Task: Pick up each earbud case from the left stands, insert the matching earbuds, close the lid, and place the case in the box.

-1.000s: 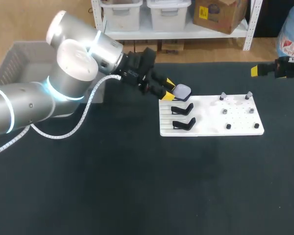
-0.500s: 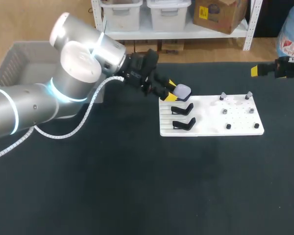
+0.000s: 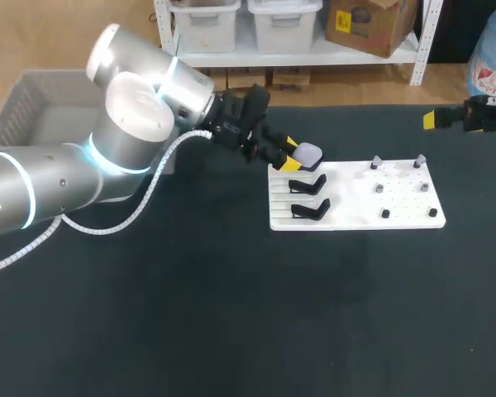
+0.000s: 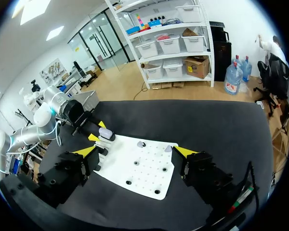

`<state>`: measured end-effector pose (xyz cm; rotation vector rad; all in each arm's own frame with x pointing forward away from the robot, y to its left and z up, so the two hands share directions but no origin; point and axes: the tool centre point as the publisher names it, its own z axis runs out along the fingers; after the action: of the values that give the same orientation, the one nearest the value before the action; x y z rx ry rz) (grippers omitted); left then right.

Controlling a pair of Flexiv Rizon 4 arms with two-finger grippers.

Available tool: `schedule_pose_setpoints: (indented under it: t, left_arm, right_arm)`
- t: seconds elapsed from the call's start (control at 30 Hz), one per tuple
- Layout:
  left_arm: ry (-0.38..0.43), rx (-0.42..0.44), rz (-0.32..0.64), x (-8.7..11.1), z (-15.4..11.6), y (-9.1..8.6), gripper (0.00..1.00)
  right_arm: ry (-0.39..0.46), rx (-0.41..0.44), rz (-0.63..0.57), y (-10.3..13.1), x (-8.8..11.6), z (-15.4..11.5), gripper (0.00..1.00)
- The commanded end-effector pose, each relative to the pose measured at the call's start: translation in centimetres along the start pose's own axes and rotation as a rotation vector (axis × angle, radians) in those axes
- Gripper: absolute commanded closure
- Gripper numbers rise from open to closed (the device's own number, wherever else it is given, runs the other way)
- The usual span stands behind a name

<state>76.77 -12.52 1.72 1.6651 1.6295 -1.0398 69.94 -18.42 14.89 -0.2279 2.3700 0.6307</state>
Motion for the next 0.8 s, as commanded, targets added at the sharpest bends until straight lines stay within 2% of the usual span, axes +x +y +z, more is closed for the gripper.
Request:
schedule_pose_setpoints:
  t: [0.03, 0.8]
  left_arm:
    - [0.003, 0.003, 0.0, -0.02, 0.29, 0.26, 0.53]
    - [0.0, -0.005, 0.005, -0.3, 0.78, 0.85, 0.56]
  right_arm:
    - [0.001, 0.0, 0.0, 0.01, -0.01, -0.04, 0.0]
    - [0.001, 0.0, 0.0, 0.01, -0.01, -0.04, 0.0]
